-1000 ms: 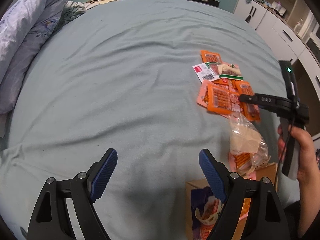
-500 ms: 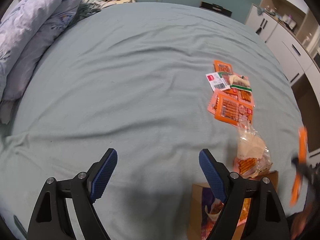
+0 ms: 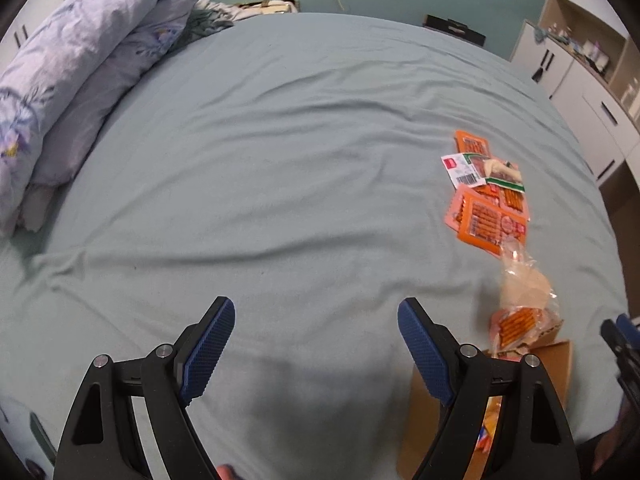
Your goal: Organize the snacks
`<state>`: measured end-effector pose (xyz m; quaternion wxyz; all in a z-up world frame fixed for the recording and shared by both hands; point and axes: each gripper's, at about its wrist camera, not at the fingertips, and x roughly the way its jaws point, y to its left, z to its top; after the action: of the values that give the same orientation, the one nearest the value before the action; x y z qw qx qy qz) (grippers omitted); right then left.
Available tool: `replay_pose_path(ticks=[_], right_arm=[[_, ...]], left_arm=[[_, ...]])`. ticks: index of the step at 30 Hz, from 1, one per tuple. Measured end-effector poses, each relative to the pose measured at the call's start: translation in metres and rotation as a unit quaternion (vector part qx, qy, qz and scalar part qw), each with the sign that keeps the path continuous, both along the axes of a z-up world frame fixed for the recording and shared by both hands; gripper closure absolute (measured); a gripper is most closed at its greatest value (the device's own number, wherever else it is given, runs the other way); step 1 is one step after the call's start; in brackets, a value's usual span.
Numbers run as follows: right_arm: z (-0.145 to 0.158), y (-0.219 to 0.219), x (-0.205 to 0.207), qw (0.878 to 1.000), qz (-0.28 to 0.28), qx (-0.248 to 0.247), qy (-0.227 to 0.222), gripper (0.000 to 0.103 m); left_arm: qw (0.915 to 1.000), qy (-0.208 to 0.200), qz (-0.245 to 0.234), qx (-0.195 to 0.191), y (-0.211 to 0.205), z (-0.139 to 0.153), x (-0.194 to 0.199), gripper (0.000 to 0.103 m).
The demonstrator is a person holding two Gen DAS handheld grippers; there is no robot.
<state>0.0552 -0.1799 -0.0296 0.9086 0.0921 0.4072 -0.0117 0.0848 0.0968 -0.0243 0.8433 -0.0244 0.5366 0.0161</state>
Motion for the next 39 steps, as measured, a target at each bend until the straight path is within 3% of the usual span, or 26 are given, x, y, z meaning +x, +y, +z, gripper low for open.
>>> replay_pose_path(ticks=[2, 6, 14, 16, 21, 26, 28, 29, 30, 31, 32, 35, 39], right_arm=[[-0.01, -0.007, 0.011, 0.999, -0.035, -0.012, 0.039, 0.041], [-0.034, -0.027, 0.027, 0.99, -0.041, 0.081, 0.104, 0.041], [-0.056, -0.061, 0.048, 0.977, -0.036, 0.15, 0.144, 0.041], [-0.067, -0.072, 0.055, 0.971, -0.028, 0.172, 0.165, 0.041], [-0.118, -0.084, 0.096, 0.934, 0.0, 0.26, 0.245, 0.041], [-0.123, -0.088, 0.122, 0.918, 0.045, 0.316, 0.235, 0.038], [-0.125, -0.081, 0.131, 0.921, 0.063, 0.304, 0.236, 0.04], [-0.127, -0.075, 0.136, 0.927, 0.071, 0.285, 0.235, 0.042], [-0.126, -0.07, 0.139, 0.933, 0.076, 0.266, 0.232, 0.056], [-0.124, -0.067, 0.14, 0.937, 0.081, 0.251, 0.228, 0.086], [-0.124, -0.065, 0.141, 0.938, 0.088, 0.247, 0.226, 0.1], [-0.125, -0.073, 0.14, 0.929, 0.096, 0.299, 0.195, 0.103], [-0.11, -0.093, 0.136, 0.933, 0.082, 0.319, 0.146, 0.103]], left_arm=[[1.0, -0.002, 0.002, -0.007, 0.001, 0.002, -0.002, 0.018], [0.9999, -0.008, -0.008, -0.004, -0.006, 0.008, -0.003, 0.018], [0.9995, -0.005, -0.028, 0.011, -0.016, 0.006, 0.0, 0.018], [0.9996, -0.001, -0.028, 0.003, -0.017, 0.004, 0.003, 0.018], [0.9995, 0.006, -0.031, -0.004, -0.024, 0.0, 0.012, 0.018], [0.9991, 0.013, -0.041, 0.004, -0.032, -0.006, 0.016, 0.018], [0.9988, 0.017, -0.045, 0.006, -0.036, -0.008, 0.018, 0.018], [0.9987, 0.019, -0.046, 0.006, -0.038, -0.01, 0.019, 0.018], [0.9987, 0.02, -0.047, 0.007, -0.039, -0.011, 0.02, 0.018], [0.9986, 0.021, -0.048, 0.009, -0.04, -0.011, 0.021, 0.018], [0.9986, 0.021, -0.048, 0.011, -0.041, -0.012, 0.022, 0.018], [0.9985, 0.025, -0.046, 0.015, -0.042, -0.015, 0.024, 0.018], [0.9987, 0.025, -0.041, 0.017, -0.043, -0.017, 0.027, 0.018]])
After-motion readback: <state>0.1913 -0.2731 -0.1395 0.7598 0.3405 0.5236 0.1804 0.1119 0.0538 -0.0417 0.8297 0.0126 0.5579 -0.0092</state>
